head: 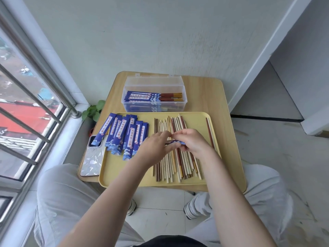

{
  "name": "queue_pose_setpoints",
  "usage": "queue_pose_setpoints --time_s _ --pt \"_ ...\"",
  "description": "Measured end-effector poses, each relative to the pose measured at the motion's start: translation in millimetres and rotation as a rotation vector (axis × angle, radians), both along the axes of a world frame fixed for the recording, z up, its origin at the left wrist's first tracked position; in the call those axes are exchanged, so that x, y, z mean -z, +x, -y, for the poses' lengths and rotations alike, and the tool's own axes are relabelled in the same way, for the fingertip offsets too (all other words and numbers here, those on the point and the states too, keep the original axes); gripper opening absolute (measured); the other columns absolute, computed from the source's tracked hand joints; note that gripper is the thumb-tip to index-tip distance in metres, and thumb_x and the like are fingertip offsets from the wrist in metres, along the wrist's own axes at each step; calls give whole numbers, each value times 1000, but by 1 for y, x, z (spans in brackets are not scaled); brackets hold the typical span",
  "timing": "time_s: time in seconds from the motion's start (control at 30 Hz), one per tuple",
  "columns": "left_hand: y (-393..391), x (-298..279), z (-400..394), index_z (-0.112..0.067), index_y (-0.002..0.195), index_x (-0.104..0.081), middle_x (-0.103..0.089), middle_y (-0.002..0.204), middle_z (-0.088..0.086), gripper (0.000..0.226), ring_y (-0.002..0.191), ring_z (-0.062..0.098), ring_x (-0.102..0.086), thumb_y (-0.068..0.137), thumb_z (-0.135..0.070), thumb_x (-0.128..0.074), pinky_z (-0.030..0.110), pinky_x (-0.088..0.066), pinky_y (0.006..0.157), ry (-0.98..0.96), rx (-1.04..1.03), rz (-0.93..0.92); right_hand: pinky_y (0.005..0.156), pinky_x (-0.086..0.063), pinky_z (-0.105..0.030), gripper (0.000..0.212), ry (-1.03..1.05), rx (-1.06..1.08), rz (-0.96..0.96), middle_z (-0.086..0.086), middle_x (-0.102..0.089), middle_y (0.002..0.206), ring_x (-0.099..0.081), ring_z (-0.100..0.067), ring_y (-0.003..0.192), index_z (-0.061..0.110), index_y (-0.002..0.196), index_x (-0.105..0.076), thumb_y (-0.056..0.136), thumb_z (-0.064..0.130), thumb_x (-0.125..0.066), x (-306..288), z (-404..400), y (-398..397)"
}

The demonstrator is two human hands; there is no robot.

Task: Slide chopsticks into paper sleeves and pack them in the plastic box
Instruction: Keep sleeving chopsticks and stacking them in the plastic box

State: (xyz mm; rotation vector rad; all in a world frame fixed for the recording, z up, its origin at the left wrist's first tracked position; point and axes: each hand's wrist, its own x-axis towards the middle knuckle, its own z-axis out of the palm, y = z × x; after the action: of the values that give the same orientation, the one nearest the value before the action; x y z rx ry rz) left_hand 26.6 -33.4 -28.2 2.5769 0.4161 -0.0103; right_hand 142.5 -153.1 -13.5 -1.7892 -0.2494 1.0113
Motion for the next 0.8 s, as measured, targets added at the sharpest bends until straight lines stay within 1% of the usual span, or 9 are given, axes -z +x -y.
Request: queue_pose_setpoints --time_s 0.1,0.2,0.27,0.37,0.4,0.47,0.53,0.63,0.8 --pt "3 0 2 -19 110 -60 -62 93 -4 68 81 16 -62 89 -73 -25 31 -51 66 84 -20 17 48 -44 -25 14 20 138 2 -6 -63 68 -52 -13 48 6 99 -69 96 17 -61 2 0 0" --pt "2 6 0 -17 97 -58 -53 73 -7 55 64 12 -54 98 -65 -30 28 -42 52 66 -110 -15 50 -45 -26 15 -37 223 95 -7 -66 72 -55 -15 48 9 94 -68 97 15 -54 7 1 2" --pt "0 14 -3 -13 92 -58 -52 69 -5 56 59 12 -49 99 -62 -33 28 -39 53 -55 -188 -56 53 -46 -26 16 -156 140 223 -4 -68 75 -60 -16 54 12 97 -67 97 16 -52 11 3 0" --pt "-3 21 -6 -10 91 -60 -55 68 1 57 56 14 -50 99 -60 -36 31 -44 56 -317 -311 -87 65 -52 -31 14 -383 -45 444 -5 -69 84 -67 -21 73 13 97 -67 96 21 -56 16 -1 -8" --pt "-4 22 -7 -9 90 -60 -56 66 2 55 54 14 -52 99 -59 -38 30 -45 54 -421 -346 -98 66 -52 -32 12 -465 -90 518 -4 -68 88 -67 -21 77 13 97 -67 96 23 -59 19 -3 -11" --pt "-7 23 -7 -8 87 -59 -57 61 3 52 46 14 -54 100 -55 -41 27 -45 48 -612 -410 -104 58 -48 -29 12 -584 -148 624 -3 -65 92 -64 -21 78 13 99 -63 95 25 -62 26 -8 -18" --pt "-11 21 -7 -8 87 -59 -56 60 3 49 43 13 -53 101 -53 -43 25 -45 44 -755 -479 -85 59 -46 -30 12 -647 -181 683 -3 -65 98 -65 -23 84 12 103 -61 96 22 -61 30 -13 -22" --pt "-13 18 -9 -8 90 -59 -53 59 0 47 41 12 -46 103 -51 -44 24 -41 42 -873 -558 -73 67 -50 -32 16 -706 -200 738 -6 -66 108 -66 -27 94 10 112 -61 98 15 -56 32 -18 -28" --pt "-16 17 -10 -7 99 -60 -49 60 3 50 43 13 -39 104 -52 -38 26 -35 43 -1068 -557 -73 68 -52 -33 20 -741 -211 784 -9 -66 109 -67 -28 95 7 117 -60 97 8 -56 34 -23 -37"
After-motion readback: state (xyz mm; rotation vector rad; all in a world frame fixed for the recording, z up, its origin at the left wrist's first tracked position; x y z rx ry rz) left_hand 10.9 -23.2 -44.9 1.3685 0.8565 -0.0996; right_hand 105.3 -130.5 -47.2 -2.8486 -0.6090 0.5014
